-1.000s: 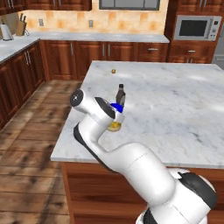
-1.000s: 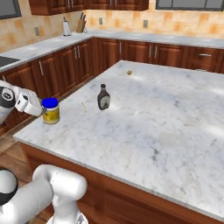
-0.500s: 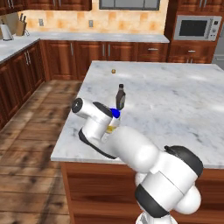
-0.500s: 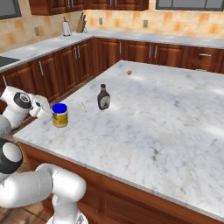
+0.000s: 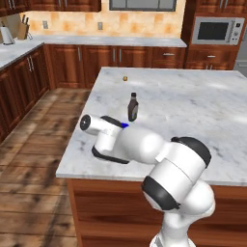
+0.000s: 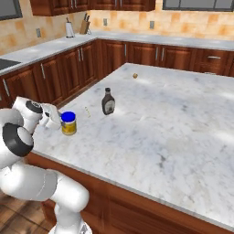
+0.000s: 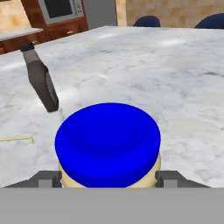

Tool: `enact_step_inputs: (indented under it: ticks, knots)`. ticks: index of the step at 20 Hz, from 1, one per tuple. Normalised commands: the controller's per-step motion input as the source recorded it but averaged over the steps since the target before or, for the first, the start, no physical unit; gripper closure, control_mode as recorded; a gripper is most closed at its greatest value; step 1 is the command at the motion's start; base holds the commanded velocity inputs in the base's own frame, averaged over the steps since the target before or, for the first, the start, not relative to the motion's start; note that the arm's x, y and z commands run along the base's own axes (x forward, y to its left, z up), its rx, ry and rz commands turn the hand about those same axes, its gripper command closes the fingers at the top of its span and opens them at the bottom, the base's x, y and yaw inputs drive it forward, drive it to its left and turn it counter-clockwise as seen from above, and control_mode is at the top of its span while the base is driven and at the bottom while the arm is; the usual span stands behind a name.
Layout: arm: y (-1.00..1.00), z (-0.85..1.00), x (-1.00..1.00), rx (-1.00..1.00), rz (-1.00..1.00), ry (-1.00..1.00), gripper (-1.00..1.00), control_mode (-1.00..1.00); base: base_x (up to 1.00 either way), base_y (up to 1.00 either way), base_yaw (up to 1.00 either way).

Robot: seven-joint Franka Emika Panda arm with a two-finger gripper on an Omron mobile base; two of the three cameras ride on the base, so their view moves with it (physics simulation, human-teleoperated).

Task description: Move the mayonnaise and syrup bottle from the cabinet to the dining counter.

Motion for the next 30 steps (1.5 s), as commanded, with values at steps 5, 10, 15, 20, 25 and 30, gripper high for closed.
enact_step_inputs:
  ticks: [5, 10, 15, 20, 25, 30]
  knots:
    - [0.00, -0.30, 0.39, 0.00, -0.05, -0.06, 1.00, -1.00, 0.00, 0.00, 0.00]
    - [0.05, -0.27, 0.29, 0.00, -0.06, -0.05, 1.00, -1.00, 0.00, 0.00, 0.00]
    - [0.04, -0.24, 0.29, 0.00, -0.06, -0.03, 1.00, -1.00, 0.00, 0.00, 0.00]
    - [0.03, -0.27, 0.12, 0.00, -0.06, -0.02, 1.00, -1.00, 0.00, 0.00, 0.00]
    - [0.12, -0.32, 0.00, 0.00, -0.06, -0.03, -1.00, -1.00, 0.00, 0.00, 0.00]
    - [0.00, -0.23, 0.00, 0.00, -0.06, -0.06, -1.00, -1.00, 0.00, 0.00, 0.00]
